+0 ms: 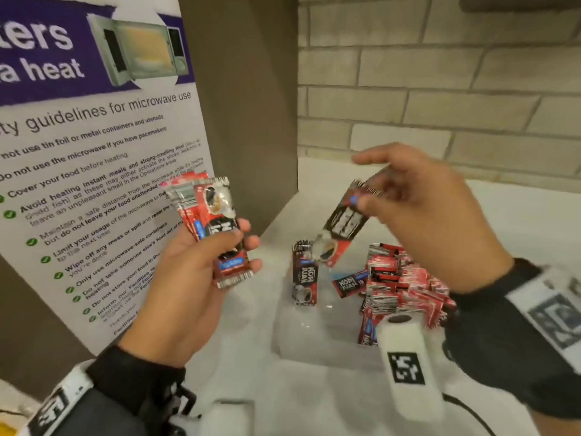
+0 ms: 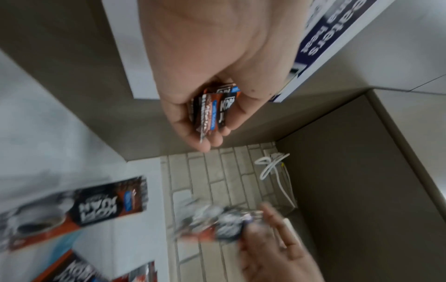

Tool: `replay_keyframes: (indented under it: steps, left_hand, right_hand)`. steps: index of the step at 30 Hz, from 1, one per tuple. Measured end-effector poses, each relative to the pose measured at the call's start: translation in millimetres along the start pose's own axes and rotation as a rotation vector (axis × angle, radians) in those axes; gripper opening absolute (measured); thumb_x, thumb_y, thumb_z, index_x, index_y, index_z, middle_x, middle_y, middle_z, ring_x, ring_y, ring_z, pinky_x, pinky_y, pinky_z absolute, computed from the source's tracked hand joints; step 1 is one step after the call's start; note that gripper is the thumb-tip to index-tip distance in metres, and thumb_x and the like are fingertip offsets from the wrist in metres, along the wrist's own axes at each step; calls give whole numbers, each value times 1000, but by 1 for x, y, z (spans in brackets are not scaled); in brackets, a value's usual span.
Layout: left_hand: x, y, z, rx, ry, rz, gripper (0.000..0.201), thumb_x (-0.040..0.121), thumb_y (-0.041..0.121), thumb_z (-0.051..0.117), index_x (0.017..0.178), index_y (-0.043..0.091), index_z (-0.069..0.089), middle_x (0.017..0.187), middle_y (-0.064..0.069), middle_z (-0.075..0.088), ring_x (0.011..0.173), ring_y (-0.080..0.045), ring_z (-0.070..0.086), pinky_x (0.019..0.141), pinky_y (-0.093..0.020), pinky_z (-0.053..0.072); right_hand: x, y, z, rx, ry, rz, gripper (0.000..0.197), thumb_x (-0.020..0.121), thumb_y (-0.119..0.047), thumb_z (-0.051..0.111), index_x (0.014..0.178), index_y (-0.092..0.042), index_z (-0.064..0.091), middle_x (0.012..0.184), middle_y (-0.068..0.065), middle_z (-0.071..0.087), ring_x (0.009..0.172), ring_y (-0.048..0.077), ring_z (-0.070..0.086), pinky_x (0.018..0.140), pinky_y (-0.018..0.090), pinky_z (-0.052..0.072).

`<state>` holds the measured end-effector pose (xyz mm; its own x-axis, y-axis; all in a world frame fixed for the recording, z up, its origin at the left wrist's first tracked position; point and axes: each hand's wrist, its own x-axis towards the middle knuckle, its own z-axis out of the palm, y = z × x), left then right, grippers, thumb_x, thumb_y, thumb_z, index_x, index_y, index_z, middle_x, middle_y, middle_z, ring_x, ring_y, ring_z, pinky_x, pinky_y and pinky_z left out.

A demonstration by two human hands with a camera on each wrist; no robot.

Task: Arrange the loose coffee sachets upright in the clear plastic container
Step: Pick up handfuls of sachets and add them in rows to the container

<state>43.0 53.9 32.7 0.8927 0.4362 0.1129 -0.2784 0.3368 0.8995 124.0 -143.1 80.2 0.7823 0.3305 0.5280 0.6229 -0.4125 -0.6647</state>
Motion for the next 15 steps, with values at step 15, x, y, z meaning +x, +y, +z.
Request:
replay_keyframes:
  steps: [15]
  left_hand:
    - [3, -19, -4, -48, -30, -225, 19, 88, -1, 46, 98, 11, 56, 70, -1, 52, 53, -11, 49, 42, -20, 41]
  right_hand:
    - [-9, 14, 71, -311, -325, 203, 24, 79, 6, 59, 75, -17, 63, 67, -9, 51, 76, 18, 59, 74, 27, 50]
